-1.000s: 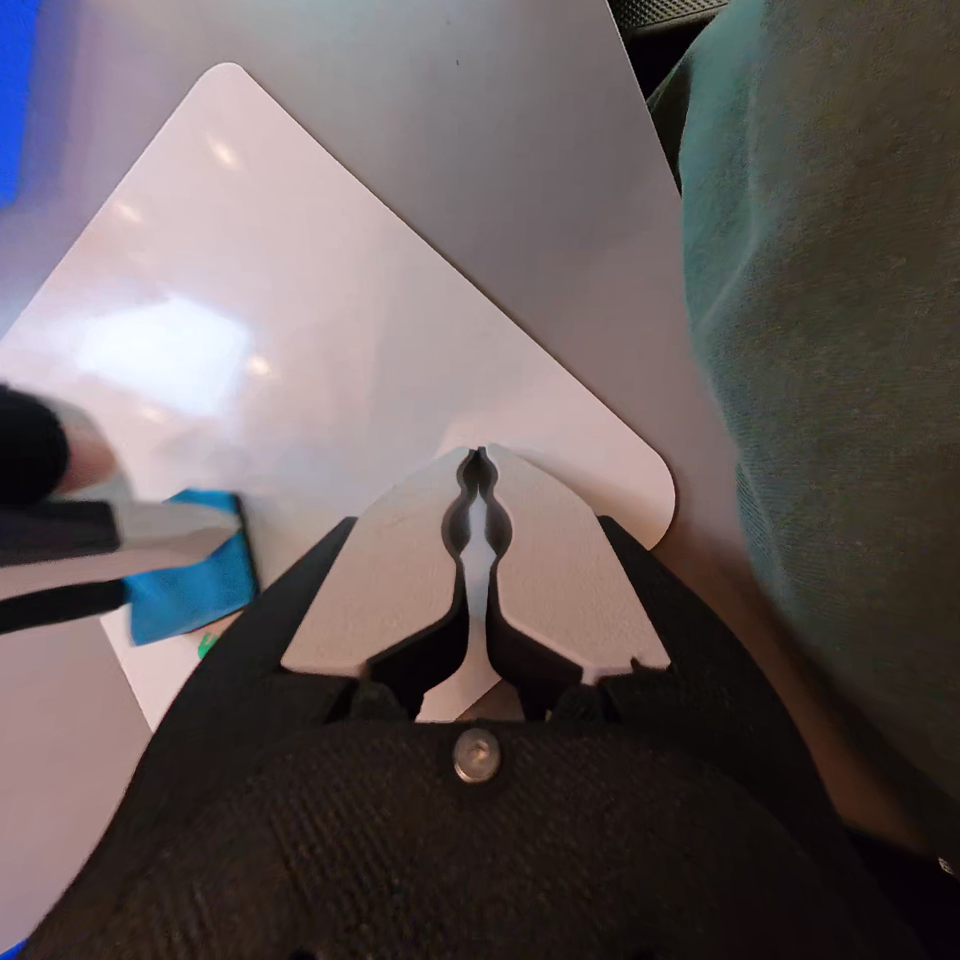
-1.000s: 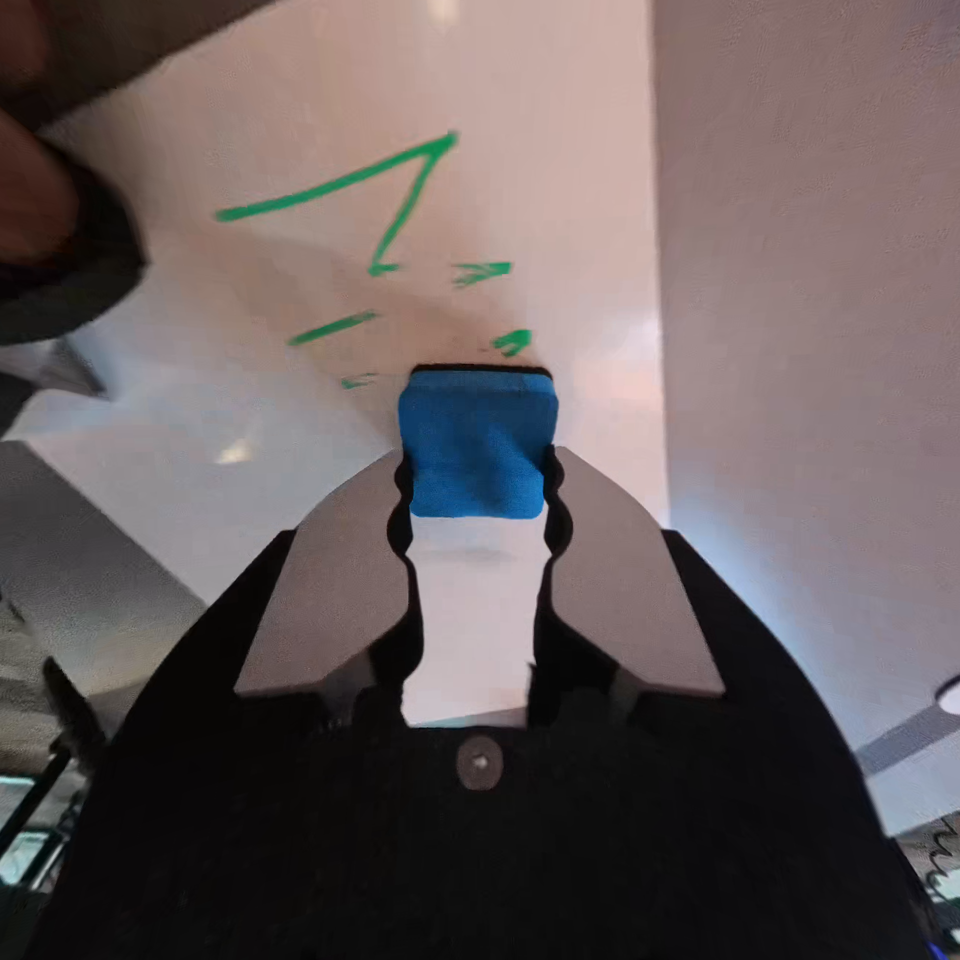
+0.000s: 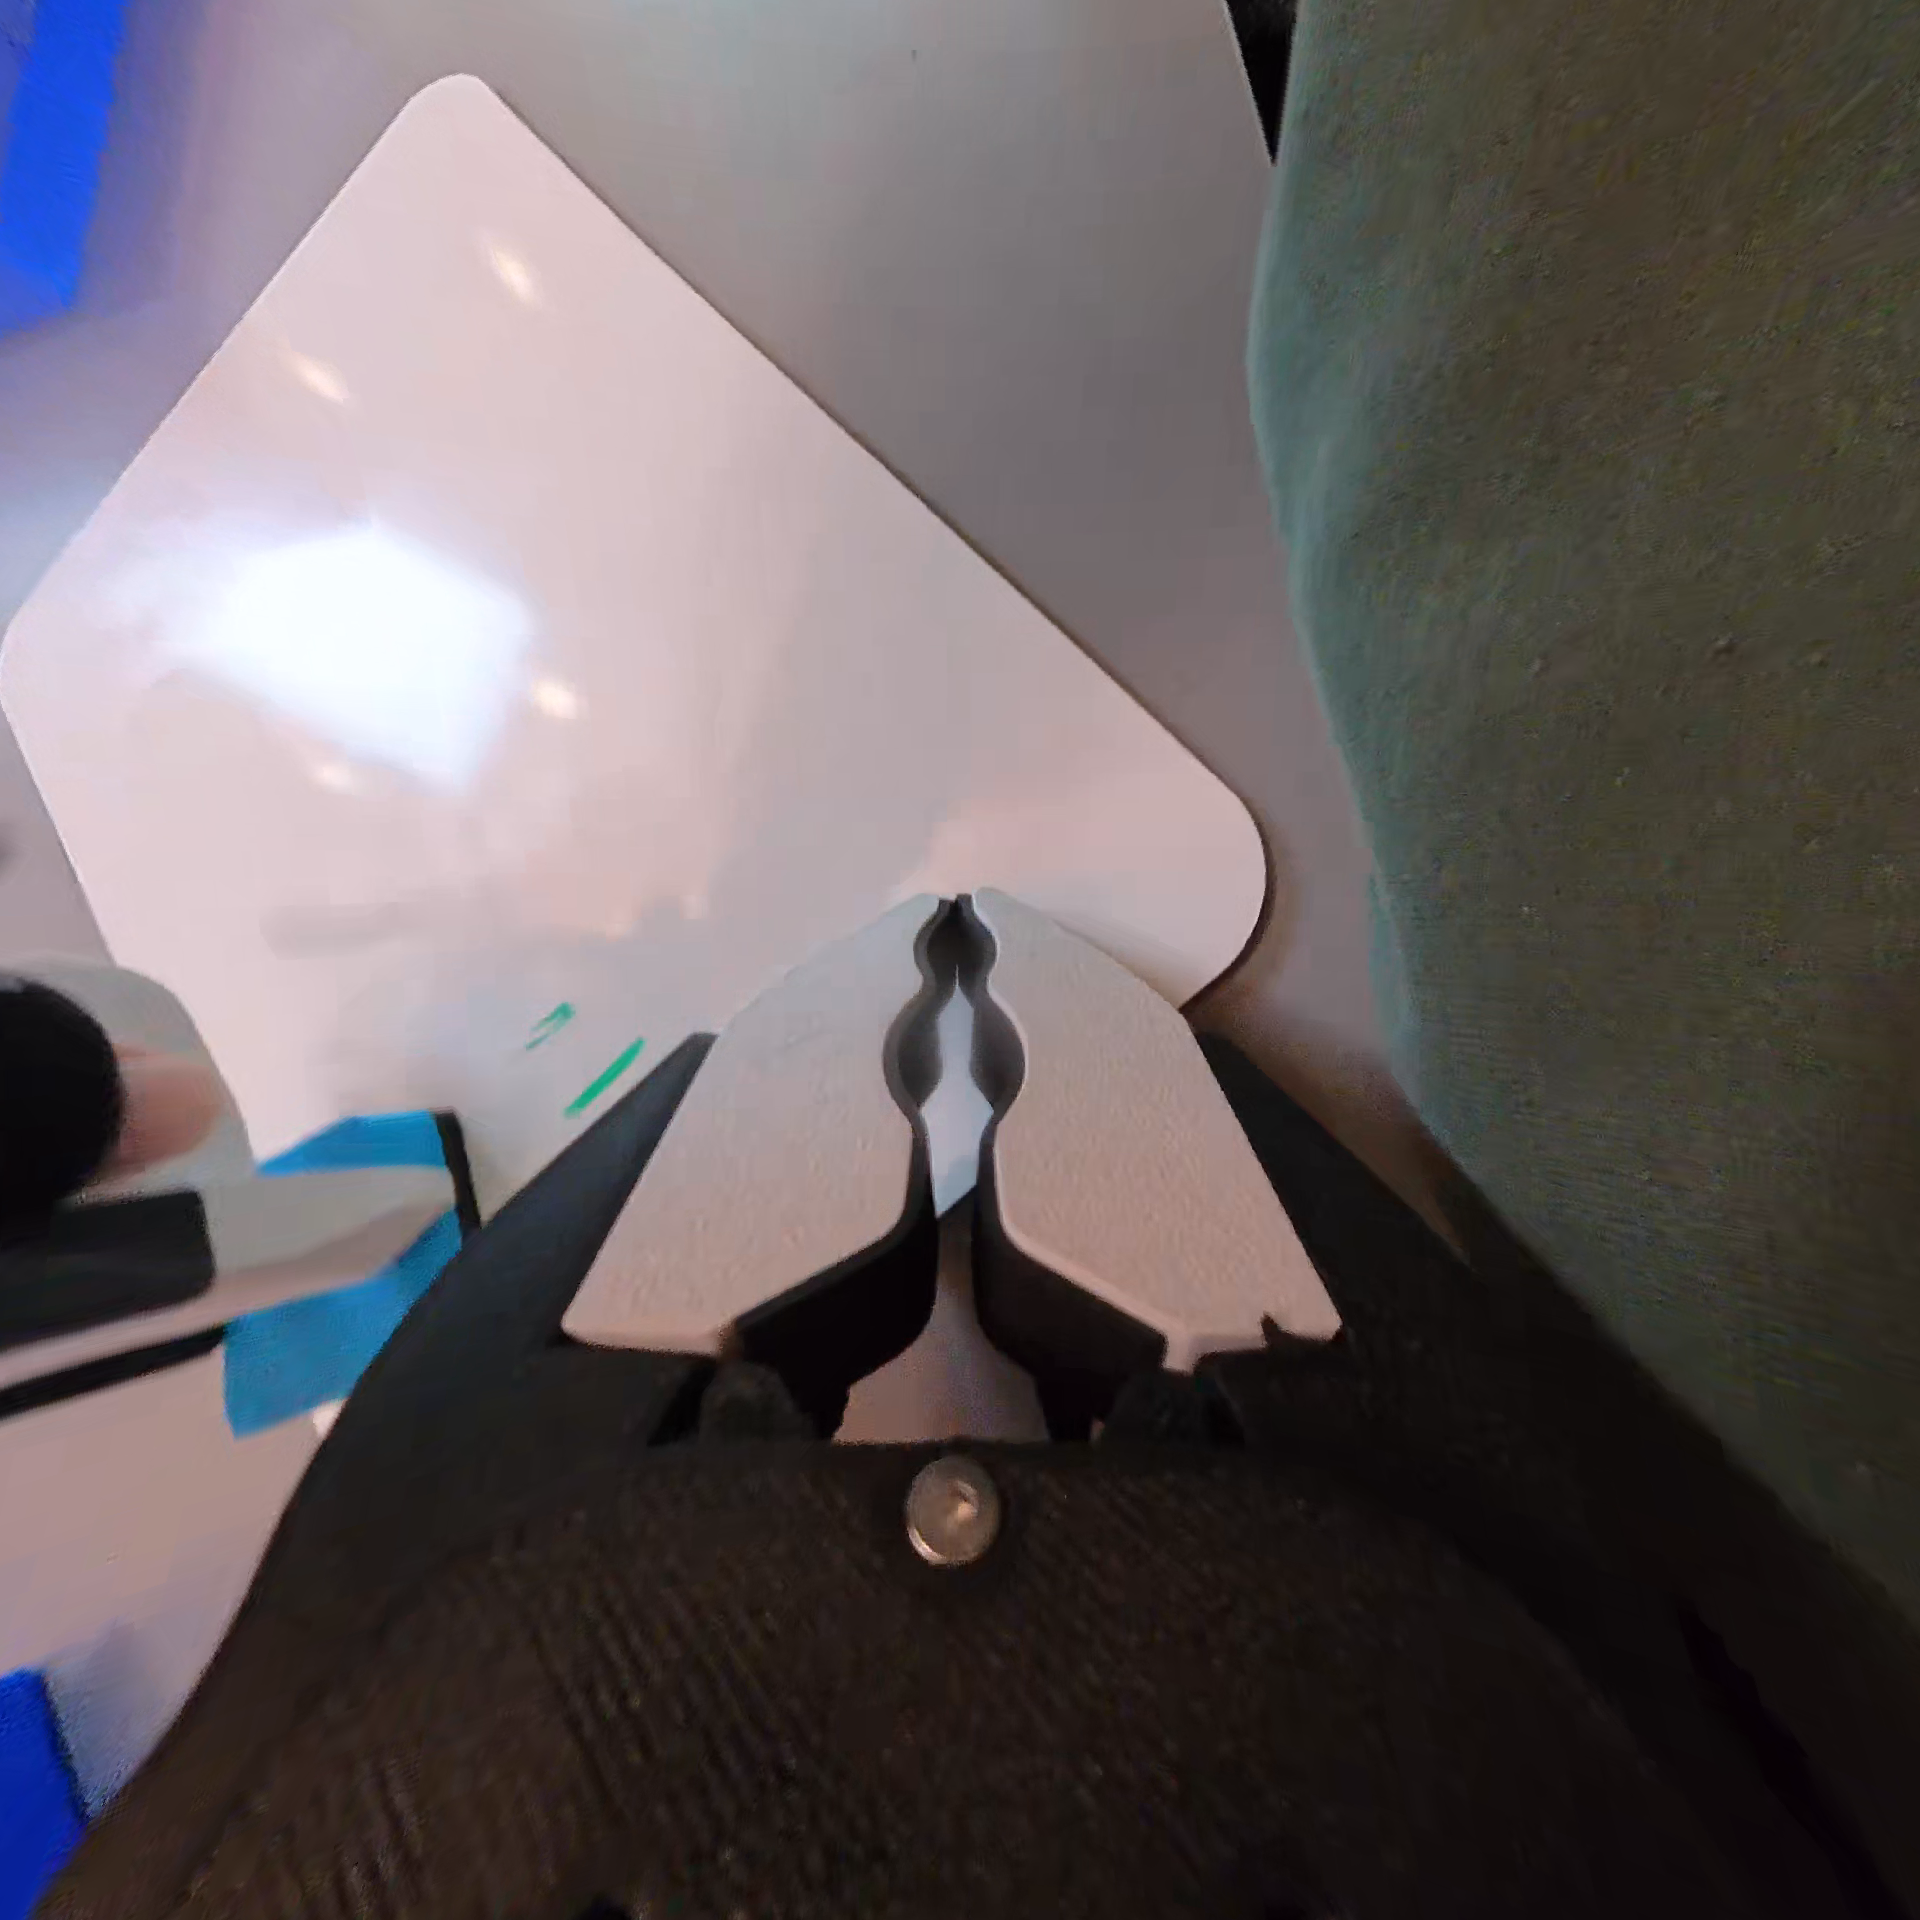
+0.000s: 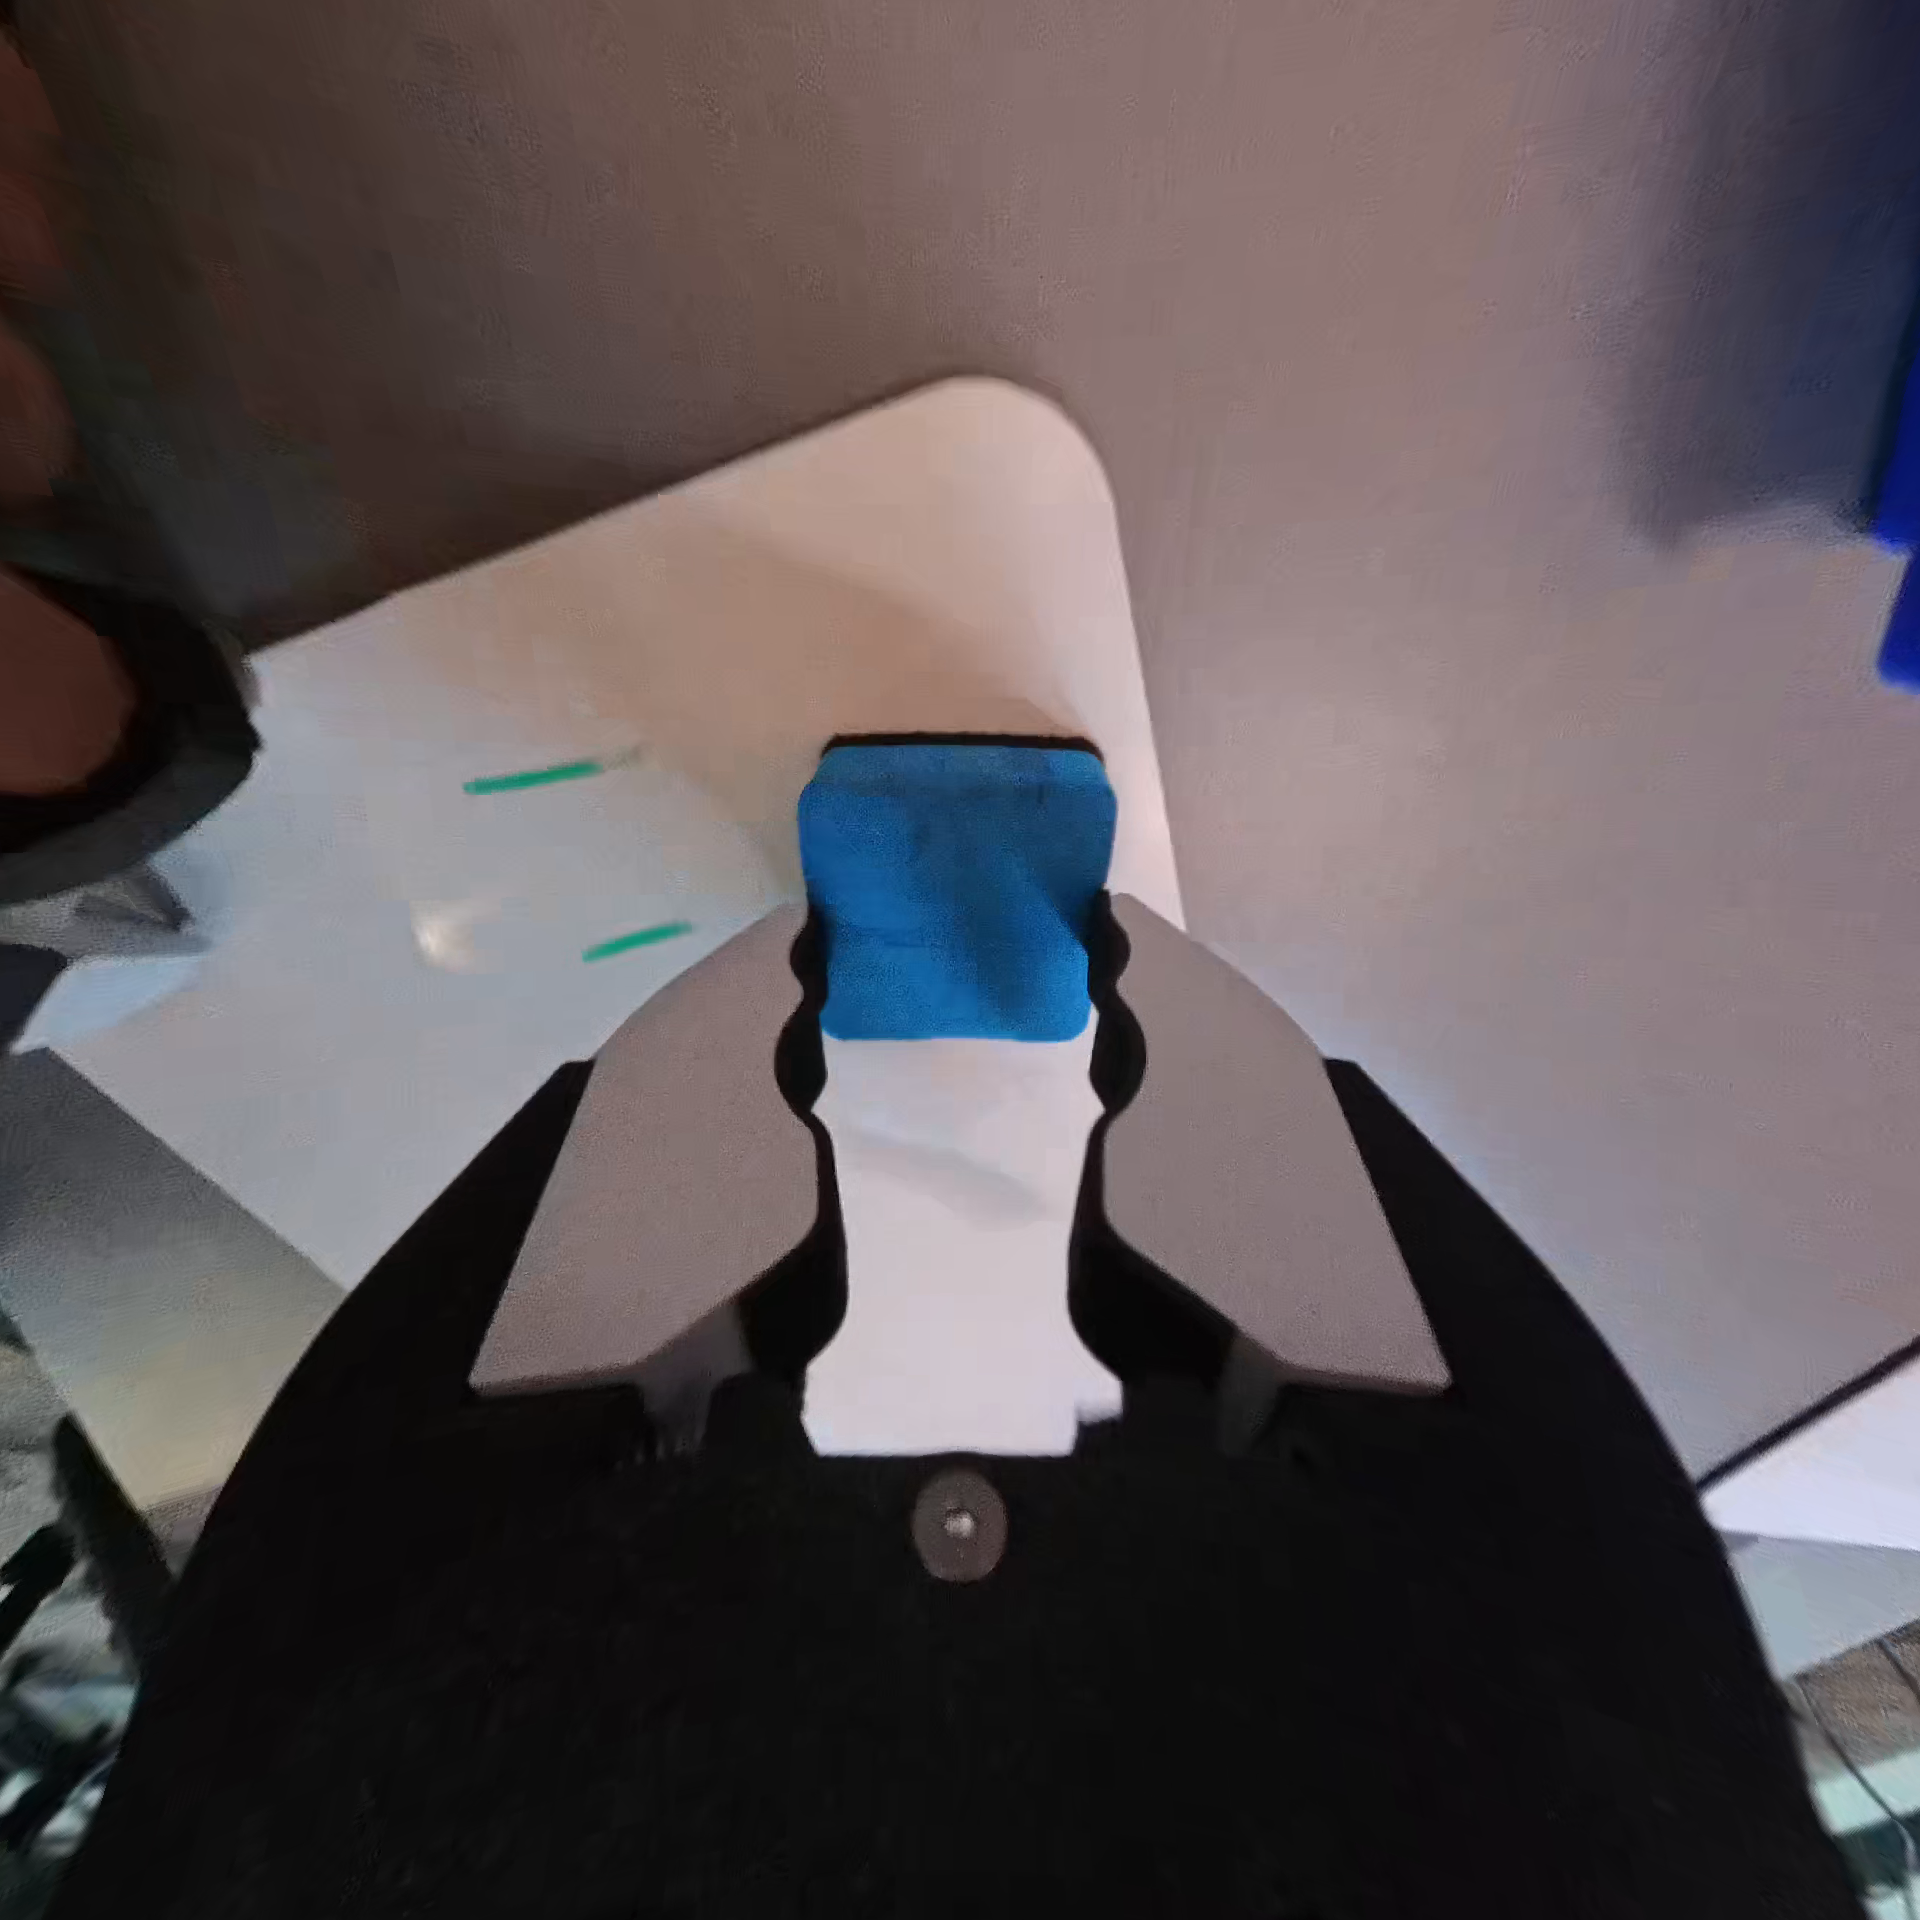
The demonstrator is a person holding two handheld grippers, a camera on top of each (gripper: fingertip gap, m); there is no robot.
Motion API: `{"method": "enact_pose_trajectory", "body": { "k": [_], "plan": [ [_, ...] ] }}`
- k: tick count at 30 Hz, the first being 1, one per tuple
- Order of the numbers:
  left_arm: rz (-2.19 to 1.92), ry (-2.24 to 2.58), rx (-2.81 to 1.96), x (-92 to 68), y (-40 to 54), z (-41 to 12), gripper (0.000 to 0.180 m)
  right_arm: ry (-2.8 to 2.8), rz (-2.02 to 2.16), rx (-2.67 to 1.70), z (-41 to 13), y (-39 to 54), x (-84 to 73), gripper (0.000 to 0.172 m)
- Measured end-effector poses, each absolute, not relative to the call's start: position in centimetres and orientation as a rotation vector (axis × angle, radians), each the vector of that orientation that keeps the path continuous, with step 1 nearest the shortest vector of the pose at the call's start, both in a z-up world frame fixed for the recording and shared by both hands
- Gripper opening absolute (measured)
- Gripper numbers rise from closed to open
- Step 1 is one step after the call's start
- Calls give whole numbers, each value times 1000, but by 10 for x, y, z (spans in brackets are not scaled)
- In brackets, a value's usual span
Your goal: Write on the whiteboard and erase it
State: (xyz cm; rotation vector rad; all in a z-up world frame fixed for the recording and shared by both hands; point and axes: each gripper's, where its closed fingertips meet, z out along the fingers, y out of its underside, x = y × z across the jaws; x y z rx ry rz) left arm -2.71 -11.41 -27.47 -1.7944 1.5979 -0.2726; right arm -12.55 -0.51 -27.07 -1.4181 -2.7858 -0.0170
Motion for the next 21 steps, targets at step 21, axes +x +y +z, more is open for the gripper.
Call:
{"method": "enact_pose_trajectory", "body": {
  "k": [21],
  "plan": [
    [-300,1587,-1874,-35,-132,-276,1,-2837,107,-1328,-271,-72,-88,49]
  ]
}}
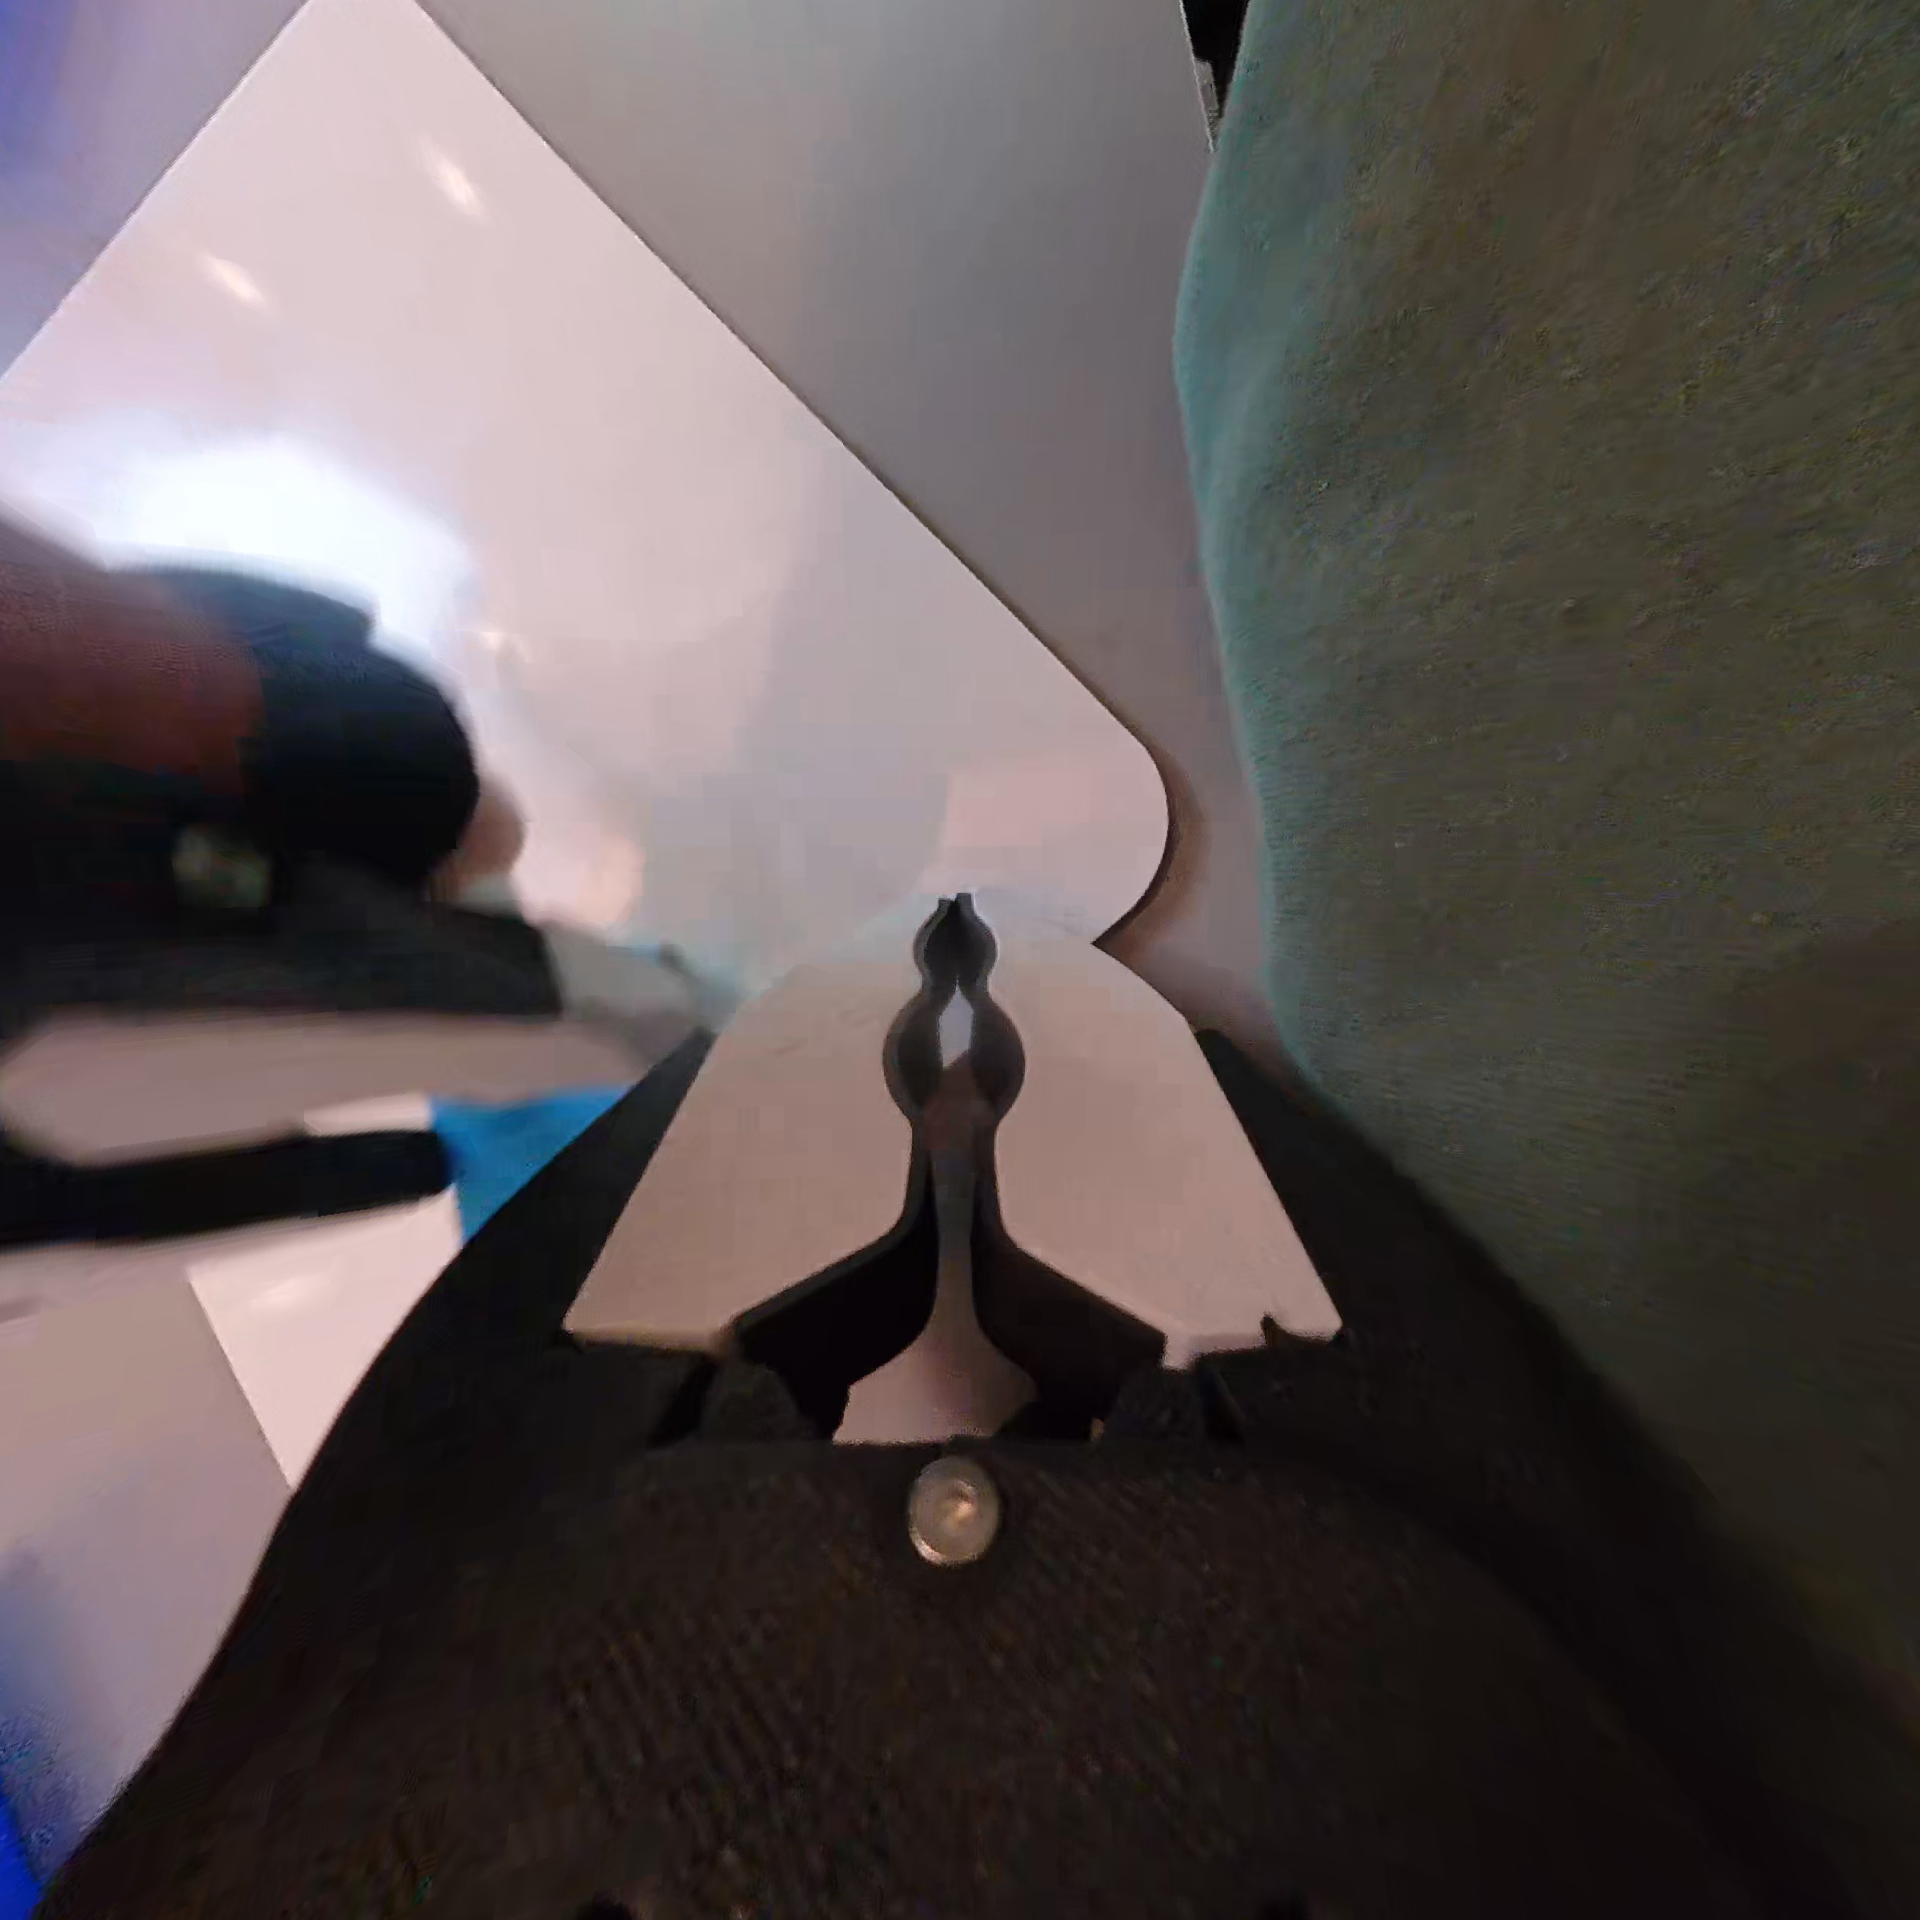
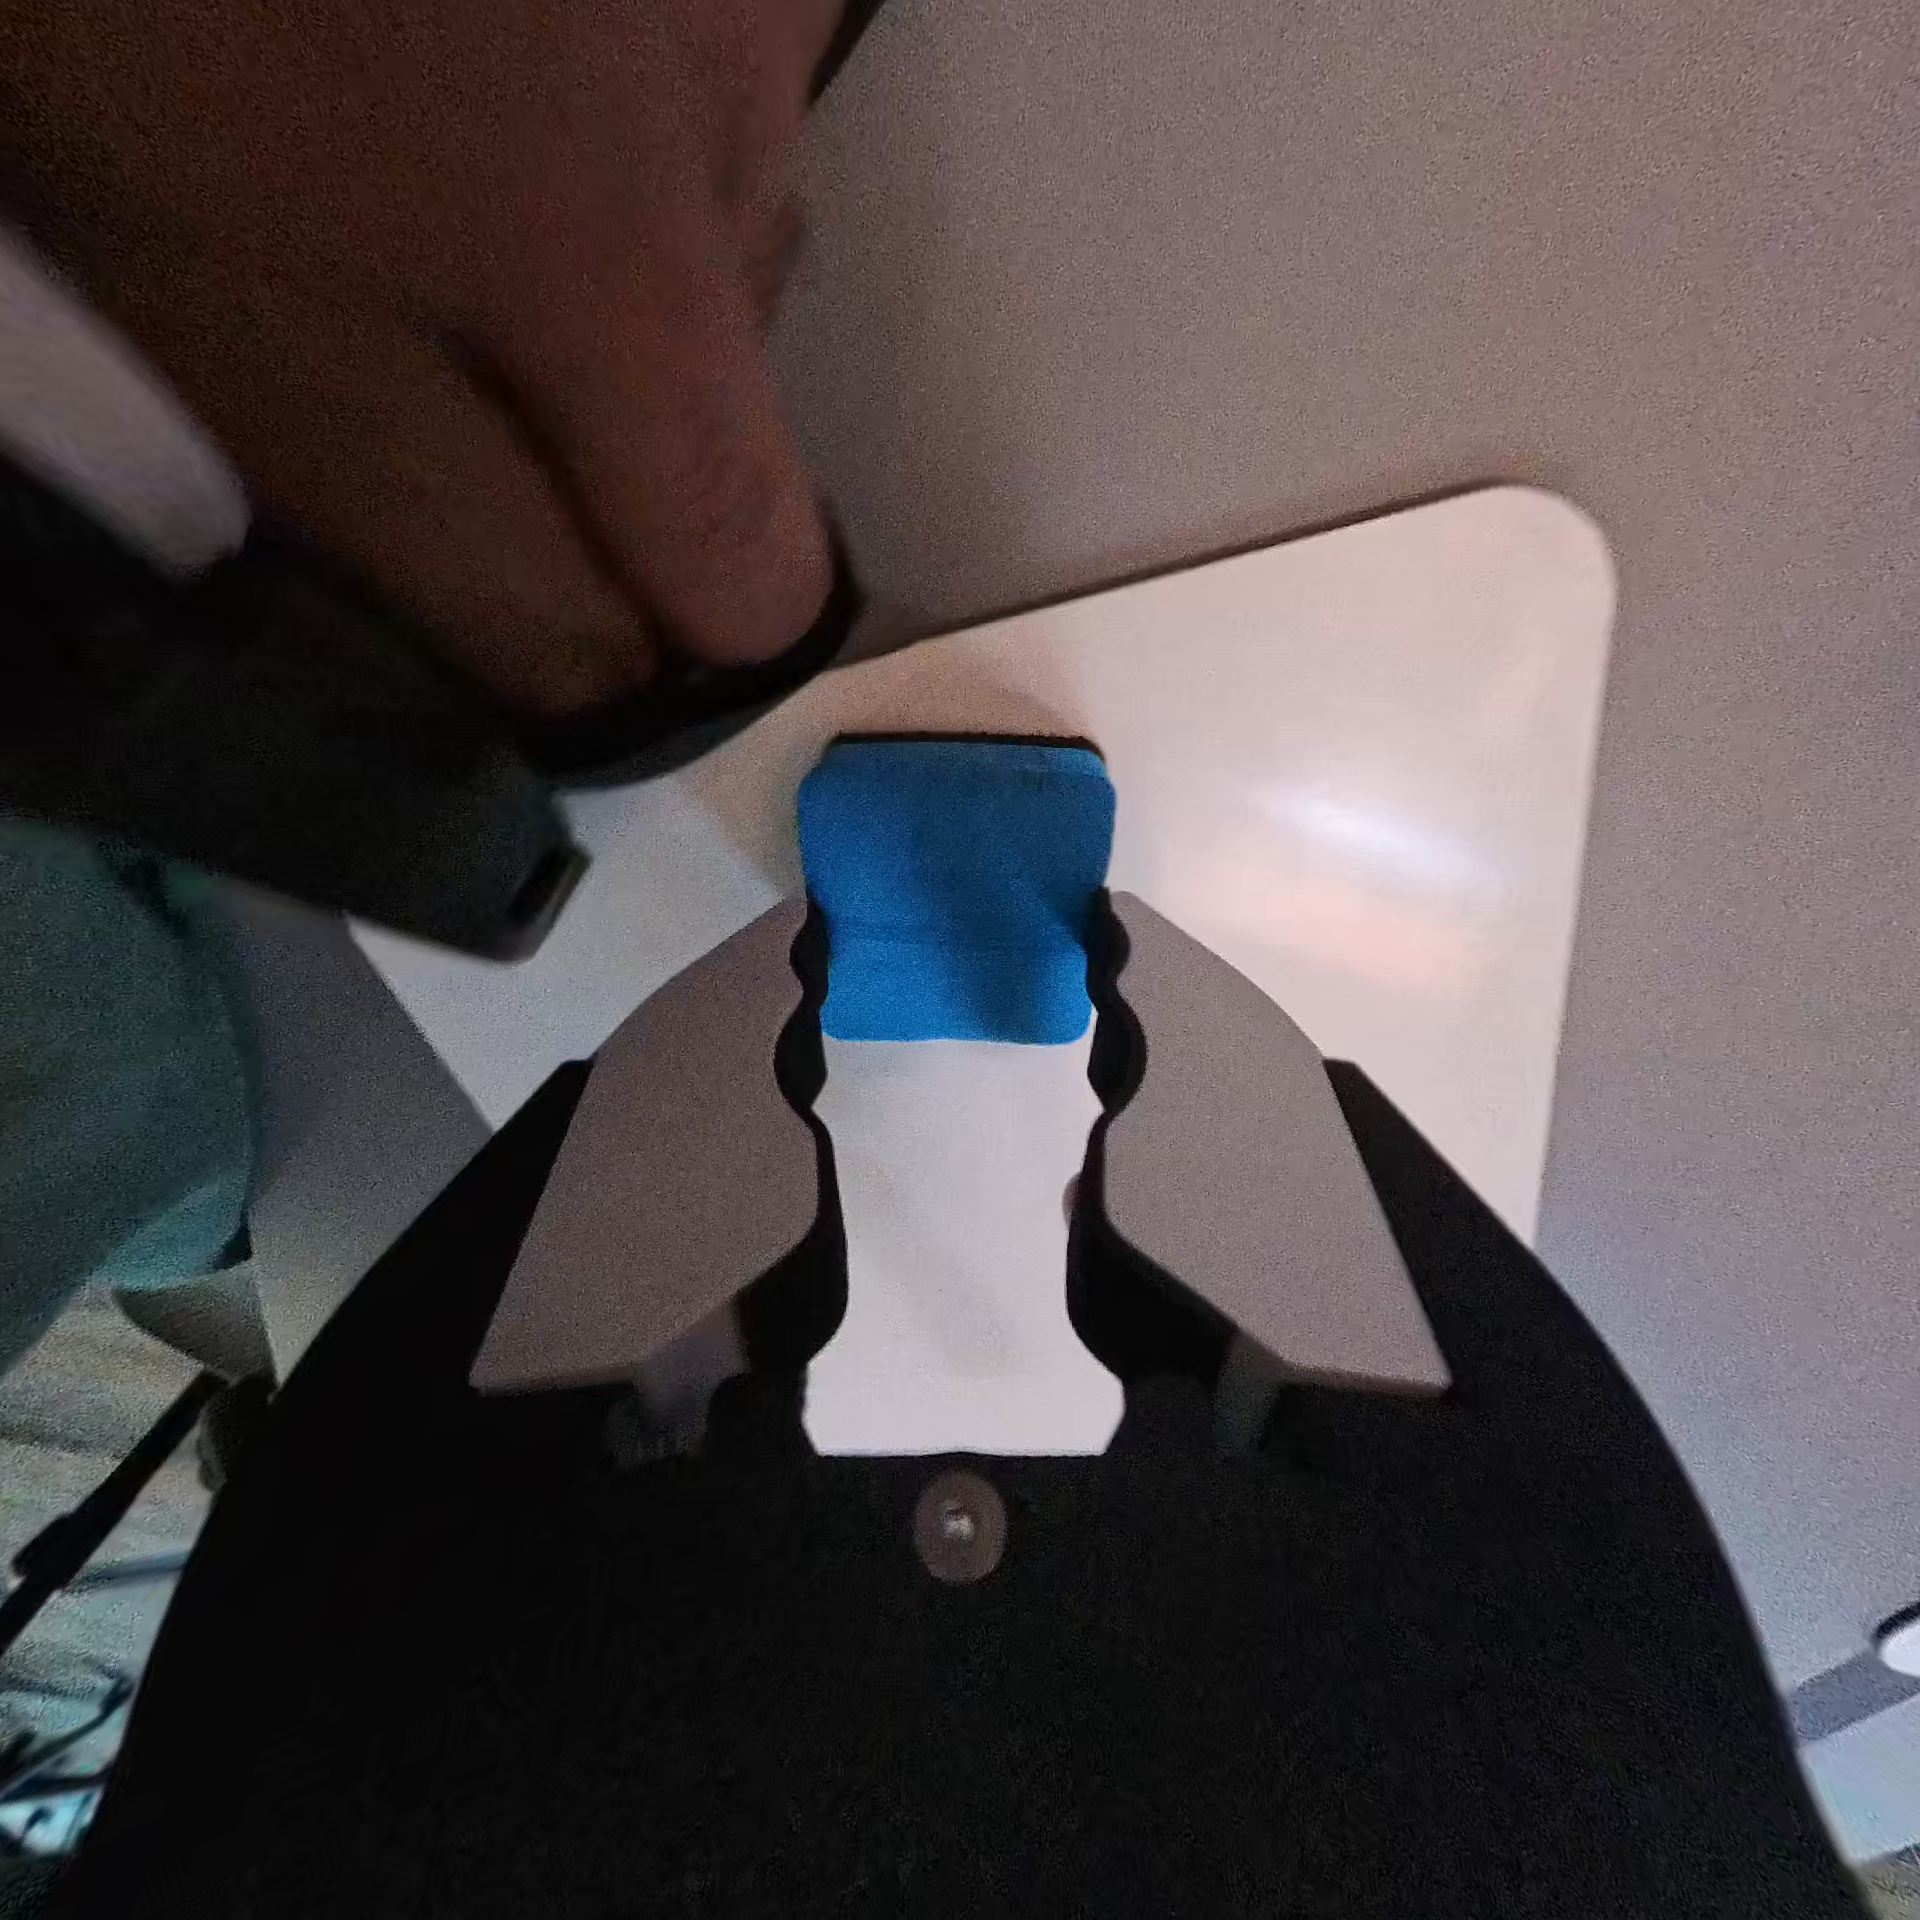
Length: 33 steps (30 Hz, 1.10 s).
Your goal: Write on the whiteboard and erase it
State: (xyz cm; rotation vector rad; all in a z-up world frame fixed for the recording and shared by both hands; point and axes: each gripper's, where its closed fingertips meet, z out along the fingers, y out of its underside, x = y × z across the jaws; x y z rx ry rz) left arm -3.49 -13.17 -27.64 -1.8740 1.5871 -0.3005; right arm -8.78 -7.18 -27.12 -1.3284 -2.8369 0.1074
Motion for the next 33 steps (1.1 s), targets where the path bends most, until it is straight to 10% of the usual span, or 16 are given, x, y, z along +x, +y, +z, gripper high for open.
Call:
{"method": "enact_pose_trajectory", "body": {
  "k": [21,33],
  "plan": [
    [-316,1586,-1878,-36,-131,-276,1,-2828,175,-1475,-271,-67,-50,49],
    [-364,1585,-1880,-35,-131,-275,1,-1684,117,-2468,-275,242,-11,49]
  ]
}}
